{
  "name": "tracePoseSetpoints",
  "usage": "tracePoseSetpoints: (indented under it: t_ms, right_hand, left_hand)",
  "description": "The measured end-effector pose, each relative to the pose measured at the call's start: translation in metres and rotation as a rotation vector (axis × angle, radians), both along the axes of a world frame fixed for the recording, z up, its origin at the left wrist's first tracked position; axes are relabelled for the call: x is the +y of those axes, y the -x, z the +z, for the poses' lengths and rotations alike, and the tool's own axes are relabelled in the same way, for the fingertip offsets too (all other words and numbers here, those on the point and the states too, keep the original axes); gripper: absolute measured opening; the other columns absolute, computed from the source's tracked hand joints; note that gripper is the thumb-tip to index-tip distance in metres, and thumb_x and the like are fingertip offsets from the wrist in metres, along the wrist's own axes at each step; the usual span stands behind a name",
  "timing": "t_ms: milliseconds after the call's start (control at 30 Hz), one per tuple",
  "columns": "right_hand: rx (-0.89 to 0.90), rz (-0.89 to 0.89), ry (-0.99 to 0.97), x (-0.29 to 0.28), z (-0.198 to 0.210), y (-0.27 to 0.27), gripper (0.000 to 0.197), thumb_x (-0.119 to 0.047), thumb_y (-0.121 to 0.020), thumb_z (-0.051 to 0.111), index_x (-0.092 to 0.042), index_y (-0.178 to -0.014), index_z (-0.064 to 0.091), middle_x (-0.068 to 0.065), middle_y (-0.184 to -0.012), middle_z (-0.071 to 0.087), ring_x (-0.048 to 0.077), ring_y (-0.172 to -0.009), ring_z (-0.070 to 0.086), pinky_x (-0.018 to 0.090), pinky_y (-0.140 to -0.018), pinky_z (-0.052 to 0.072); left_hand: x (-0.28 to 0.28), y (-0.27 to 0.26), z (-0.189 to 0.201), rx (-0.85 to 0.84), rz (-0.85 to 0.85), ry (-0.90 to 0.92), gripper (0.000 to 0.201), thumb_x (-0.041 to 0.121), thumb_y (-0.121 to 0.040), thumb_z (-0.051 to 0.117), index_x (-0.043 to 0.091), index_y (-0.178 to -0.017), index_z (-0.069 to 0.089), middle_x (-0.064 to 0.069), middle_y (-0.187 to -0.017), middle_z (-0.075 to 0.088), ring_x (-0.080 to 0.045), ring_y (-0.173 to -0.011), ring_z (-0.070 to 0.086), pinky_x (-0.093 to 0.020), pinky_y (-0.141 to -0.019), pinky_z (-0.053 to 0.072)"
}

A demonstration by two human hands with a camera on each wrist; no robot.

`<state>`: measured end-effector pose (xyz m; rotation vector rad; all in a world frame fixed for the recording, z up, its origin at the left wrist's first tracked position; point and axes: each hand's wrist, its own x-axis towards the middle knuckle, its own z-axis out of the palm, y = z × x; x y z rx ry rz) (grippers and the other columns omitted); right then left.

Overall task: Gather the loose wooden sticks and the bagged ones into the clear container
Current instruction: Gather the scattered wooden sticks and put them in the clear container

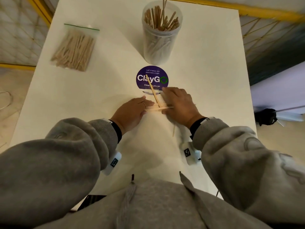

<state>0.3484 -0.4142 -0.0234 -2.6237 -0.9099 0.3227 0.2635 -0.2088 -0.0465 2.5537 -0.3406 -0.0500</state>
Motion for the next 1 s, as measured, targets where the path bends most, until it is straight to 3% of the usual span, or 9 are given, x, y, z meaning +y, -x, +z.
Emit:
tracePoseSetpoints:
  t_ms: [100, 233, 333, 433, 600, 700, 800, 900, 1000]
  right_hand:
    - [0.078, 0.179, 0.158, 0.022, 0.001, -0.013, 0.085, -0.036, -0.079, 0.073, -0.025, -0.15, 0.028, -0.002, -0.158, 0.026, 0.027, -0.146, 0.018, 0.046, -0.117, 0.021]
    - [0.019, 0.241, -0.017, 0.023, -0.009, -0.005, 0.037, -0.006, -0.082, 0.064, -0.008, -0.119, 0.067, 0.014, -0.13, 0.061, 0.038, -0.126, 0.053, 0.054, -0.099, 0.046]
    - [0.011, 0.209, -0.115, 0.007, -0.007, 0.005, 0.033, -0.005, -0.085, 0.058, -0.008, -0.116, 0.069, 0.013, -0.127, 0.063, 0.037, -0.125, 0.054, 0.054, -0.103, 0.043]
    - [0.097, 0.185, -0.073, -0.017, 0.007, -0.002, 0.046, -0.008, -0.09, 0.055, -0.015, -0.136, 0.053, 0.008, -0.147, 0.046, 0.032, -0.141, 0.034, 0.051, -0.114, 0.023]
    - [0.166, 0.227, 0.358, -0.061, 0.024, -0.019, 0.096, -0.038, -0.082, 0.071, -0.031, -0.152, 0.005, -0.006, -0.162, -0.002, 0.02, -0.149, -0.006, 0.05, -0.119, 0.0]
    - [0.087, 0.303, 0.331, -0.057, 0.01, -0.008, 0.095, -0.053, -0.073, 0.074, -0.02, -0.15, 0.029, 0.01, -0.159, 0.022, 0.035, -0.146, 0.018, 0.054, -0.114, 0.018]
    - [0.006, 0.227, 0.13, -0.042, -0.004, 0.007, 0.07, -0.042, -0.063, 0.082, -0.011, -0.123, 0.063, 0.021, -0.127, 0.06, 0.047, -0.113, 0.055, 0.057, -0.093, 0.046]
    - [-0.058, 0.131, -0.008, -0.032, -0.004, 0.013, 0.049, -0.043, -0.076, 0.065, -0.011, -0.114, 0.069, 0.017, -0.114, 0.065, 0.044, -0.098, 0.057, 0.052, -0.084, 0.049]
    - [0.158, 0.035, -0.001, -0.039, 0.003, 0.01, 0.079, -0.068, -0.074, 0.042, -0.018, -0.133, 0.055, 0.013, -0.135, 0.053, 0.039, -0.121, 0.045, 0.049, -0.105, 0.036]
  left_hand:
    - [0.001, -0.002, 0.005, -0.013, 0.051, -0.02, 0.041, 0.005, -0.083, 0.06, 0.007, -0.124, 0.058, -0.017, -0.12, 0.061, -0.038, -0.112, 0.056, -0.045, -0.095, 0.046]
    - [0.005, -0.007, 0.009, -0.043, 0.105, -0.079, 0.054, 0.015, -0.073, 0.069, 0.006, -0.125, 0.056, -0.017, -0.124, 0.057, -0.039, -0.108, 0.055, -0.051, -0.092, 0.047]
    - [0.009, -0.011, 0.011, -0.017, 0.057, -0.23, 0.067, 0.031, -0.078, 0.068, 0.007, -0.136, 0.045, -0.018, -0.143, 0.043, -0.042, -0.131, 0.039, -0.054, -0.105, 0.036]
    - [0.011, -0.015, 0.011, 0.116, 0.056, -0.307, 0.07, 0.042, -0.087, 0.058, 0.01, -0.144, 0.033, -0.014, -0.155, 0.025, -0.039, -0.143, 0.015, -0.056, -0.112, 0.016]
    - [0.005, -0.005, 0.002, 0.095, 0.034, -0.195, 0.052, 0.024, -0.092, 0.055, 0.003, -0.138, 0.043, -0.018, -0.149, 0.034, -0.039, -0.14, 0.027, -0.055, -0.113, 0.022]
    - [-0.002, -0.002, 0.003, -0.013, 0.019, -0.22, 0.037, 0.02, -0.088, 0.059, 0.006, -0.122, 0.06, -0.018, -0.126, 0.058, -0.039, -0.12, 0.051, -0.054, -0.1, 0.038]
    - [-0.007, -0.003, 0.008, -0.067, 0.064, -0.232, 0.032, 0.024, -0.084, 0.061, 0.01, -0.113, 0.066, -0.013, -0.096, 0.065, -0.036, -0.086, 0.06, -0.044, -0.077, 0.048]
    - [-0.009, -0.004, 0.014, -0.039, 0.122, -0.192, 0.035, 0.023, -0.084, 0.063, 0.008, -0.116, 0.064, -0.015, -0.096, 0.063, -0.036, -0.085, 0.057, -0.044, -0.075, 0.049]
    - [-0.004, -0.003, 0.015, -0.006, 0.138, -0.205, 0.047, 0.038, -0.086, 0.052, 0.008, -0.121, 0.06, -0.014, -0.108, 0.063, -0.036, -0.096, 0.057, -0.046, -0.084, 0.047]
